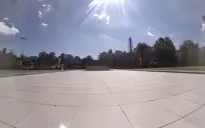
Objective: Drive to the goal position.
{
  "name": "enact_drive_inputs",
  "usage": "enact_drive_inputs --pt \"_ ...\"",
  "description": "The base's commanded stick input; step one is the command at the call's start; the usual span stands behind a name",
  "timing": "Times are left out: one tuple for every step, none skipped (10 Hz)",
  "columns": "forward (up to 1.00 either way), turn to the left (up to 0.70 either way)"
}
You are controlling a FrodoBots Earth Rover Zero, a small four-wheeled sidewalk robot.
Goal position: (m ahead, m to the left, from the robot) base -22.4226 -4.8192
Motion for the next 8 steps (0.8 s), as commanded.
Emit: enact_drive_inputs --pt "0.05 0.00" --pt "0.05 0.00" --pt "0.04 0.00" --pt "0.05 0.00" --pt "0.05 0.00" --pt "0.05 0.00" --pt "0.05 0.00" --pt "0.04 0.00"
